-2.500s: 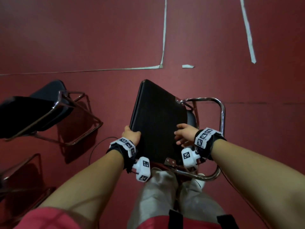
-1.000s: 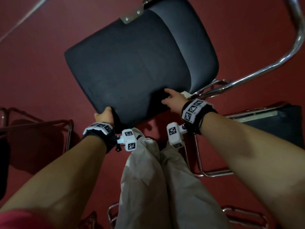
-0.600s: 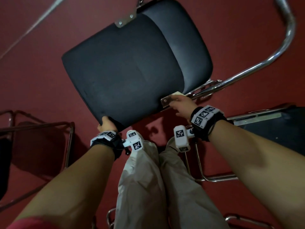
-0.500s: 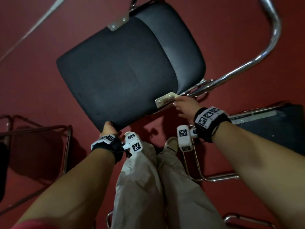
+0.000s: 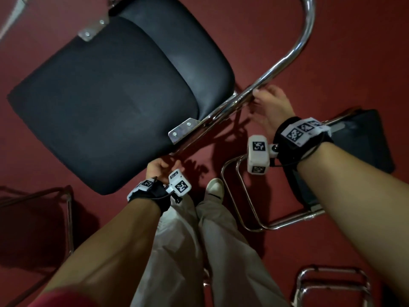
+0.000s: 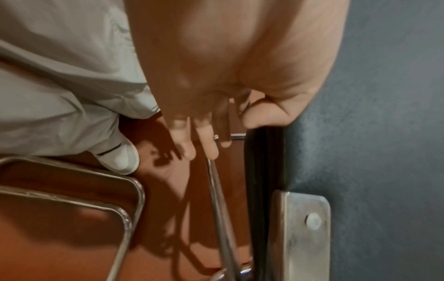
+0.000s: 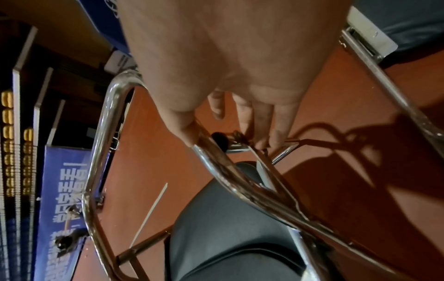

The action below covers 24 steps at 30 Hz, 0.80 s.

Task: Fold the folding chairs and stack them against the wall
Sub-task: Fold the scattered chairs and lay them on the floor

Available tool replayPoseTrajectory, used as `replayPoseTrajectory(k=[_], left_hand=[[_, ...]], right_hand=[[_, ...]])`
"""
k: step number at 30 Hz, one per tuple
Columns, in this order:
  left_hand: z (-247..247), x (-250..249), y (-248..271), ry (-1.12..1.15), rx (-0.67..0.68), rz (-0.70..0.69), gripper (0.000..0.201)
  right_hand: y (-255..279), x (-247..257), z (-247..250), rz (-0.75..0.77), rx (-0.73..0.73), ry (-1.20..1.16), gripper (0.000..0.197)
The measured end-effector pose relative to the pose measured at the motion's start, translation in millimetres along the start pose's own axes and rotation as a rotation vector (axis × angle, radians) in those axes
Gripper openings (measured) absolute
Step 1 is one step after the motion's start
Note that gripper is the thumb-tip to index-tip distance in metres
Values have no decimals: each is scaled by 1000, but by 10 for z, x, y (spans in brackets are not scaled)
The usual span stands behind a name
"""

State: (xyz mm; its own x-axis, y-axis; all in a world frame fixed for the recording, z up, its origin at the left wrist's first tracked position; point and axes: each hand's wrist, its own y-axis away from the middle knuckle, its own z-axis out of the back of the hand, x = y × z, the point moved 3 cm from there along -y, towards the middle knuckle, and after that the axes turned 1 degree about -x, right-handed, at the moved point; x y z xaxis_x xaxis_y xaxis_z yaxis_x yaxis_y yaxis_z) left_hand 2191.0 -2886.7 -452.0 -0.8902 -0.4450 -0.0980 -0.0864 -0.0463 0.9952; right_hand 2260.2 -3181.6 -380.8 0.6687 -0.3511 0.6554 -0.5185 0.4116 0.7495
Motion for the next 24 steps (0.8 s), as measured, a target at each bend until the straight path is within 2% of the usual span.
replayPoseTrajectory(k=[3, 6, 9, 13, 17, 19, 24], left_hand=[[-49, -72, -39, 100, 48, -30, 19], [-22, -128, -99, 161, 44, -6, 39], [20, -166, -164, 172, -38, -11, 40], [-61, -217, -147, 326, -149, -56, 34], [28, -346, -107, 212, -60, -84, 41], [88, -431, -77, 178, 39, -74, 30], [402, -685, -110, 280, 168, -170, 40]], right_hand=[[-61, 47, -31, 63, -21, -17, 39], [-124, 121, -48, 158, -74, -59, 27], [-164, 221, -101, 193, -111, -77, 24], [-179, 270, -181, 142, -131, -148, 9], [-130, 306, -239, 103, -163, -141, 8], [-94, 295, -263, 89, -154, -135, 8], [41, 188, -374, 23, -59, -125, 9]])
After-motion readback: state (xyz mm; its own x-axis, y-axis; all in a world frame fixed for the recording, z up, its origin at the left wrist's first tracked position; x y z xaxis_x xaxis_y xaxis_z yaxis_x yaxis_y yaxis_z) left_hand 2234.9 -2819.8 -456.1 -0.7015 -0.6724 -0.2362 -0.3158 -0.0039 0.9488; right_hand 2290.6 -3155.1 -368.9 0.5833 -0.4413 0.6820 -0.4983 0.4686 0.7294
